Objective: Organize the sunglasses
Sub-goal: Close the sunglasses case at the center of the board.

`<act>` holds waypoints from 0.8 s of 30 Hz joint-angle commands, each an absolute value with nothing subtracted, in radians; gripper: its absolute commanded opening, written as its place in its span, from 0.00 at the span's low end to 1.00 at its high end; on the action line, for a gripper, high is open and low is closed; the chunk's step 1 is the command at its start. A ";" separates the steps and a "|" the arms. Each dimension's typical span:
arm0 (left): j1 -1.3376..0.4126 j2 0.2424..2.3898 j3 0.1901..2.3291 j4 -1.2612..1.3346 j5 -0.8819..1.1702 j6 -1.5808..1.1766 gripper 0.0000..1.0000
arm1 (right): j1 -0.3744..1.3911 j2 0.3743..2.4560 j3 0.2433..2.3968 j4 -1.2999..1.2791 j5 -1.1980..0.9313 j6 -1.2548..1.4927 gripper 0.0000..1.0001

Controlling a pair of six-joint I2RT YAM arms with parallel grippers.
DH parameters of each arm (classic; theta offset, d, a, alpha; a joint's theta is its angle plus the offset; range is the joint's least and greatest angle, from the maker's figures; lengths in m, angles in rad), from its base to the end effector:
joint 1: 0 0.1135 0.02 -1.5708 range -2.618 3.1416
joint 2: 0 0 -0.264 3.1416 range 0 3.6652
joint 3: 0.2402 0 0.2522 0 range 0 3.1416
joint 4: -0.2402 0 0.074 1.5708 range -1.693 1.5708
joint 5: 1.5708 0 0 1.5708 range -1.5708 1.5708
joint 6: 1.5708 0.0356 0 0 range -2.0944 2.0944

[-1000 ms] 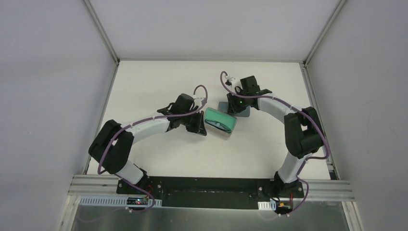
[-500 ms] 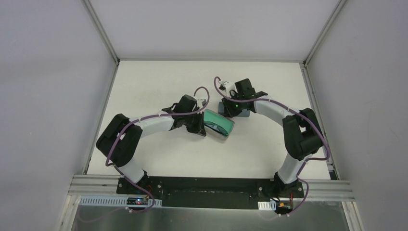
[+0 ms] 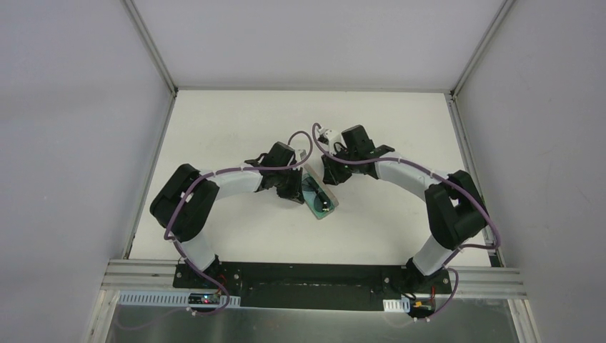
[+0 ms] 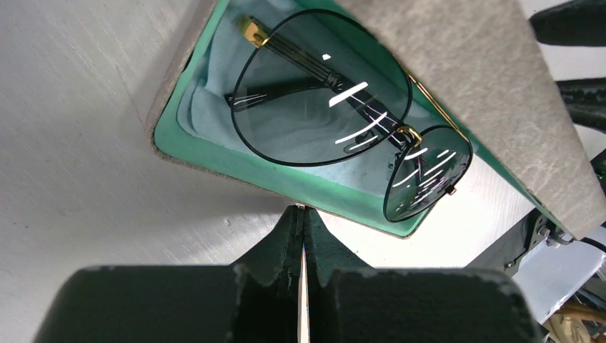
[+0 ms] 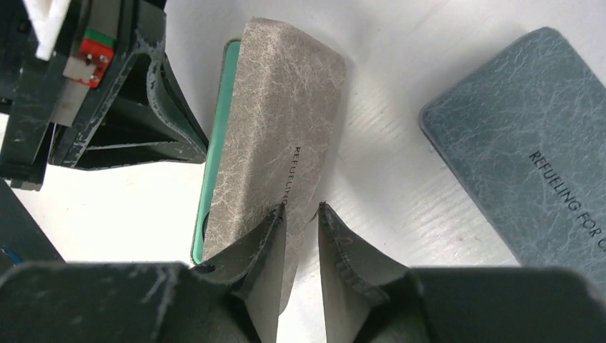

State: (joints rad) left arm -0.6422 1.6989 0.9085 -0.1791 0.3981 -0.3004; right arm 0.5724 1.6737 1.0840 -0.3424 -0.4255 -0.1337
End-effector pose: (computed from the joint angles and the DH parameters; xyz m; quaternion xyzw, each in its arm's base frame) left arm 0.2553 -0.2082 0.1554 0.2169 0.9127 -0.3001 0.1729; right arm 0.2842 0.2006 0.2043 -0.3831 0.8479 0.2624 0.2559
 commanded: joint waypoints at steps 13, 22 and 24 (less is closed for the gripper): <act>-0.652 1.715 0.942 -0.002 0.439 -0.370 0.00 | 0.703 1.578 0.957 -0.259 -0.367 -0.003 0.25; -0.651 1.704 0.920 -0.002 0.441 -0.373 0.00 | 0.753 1.585 0.939 -0.240 -0.326 0.047 0.25; -0.650 1.695 0.912 -0.002 0.439 -0.365 0.00 | 0.752 1.585 0.941 -0.243 -0.308 0.050 0.25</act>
State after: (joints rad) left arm -0.6418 1.7130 0.9104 -0.0963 0.4213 -0.3576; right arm 0.7444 1.5898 0.9382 -0.2523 -0.3050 0.0284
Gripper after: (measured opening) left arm 0.007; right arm 0.247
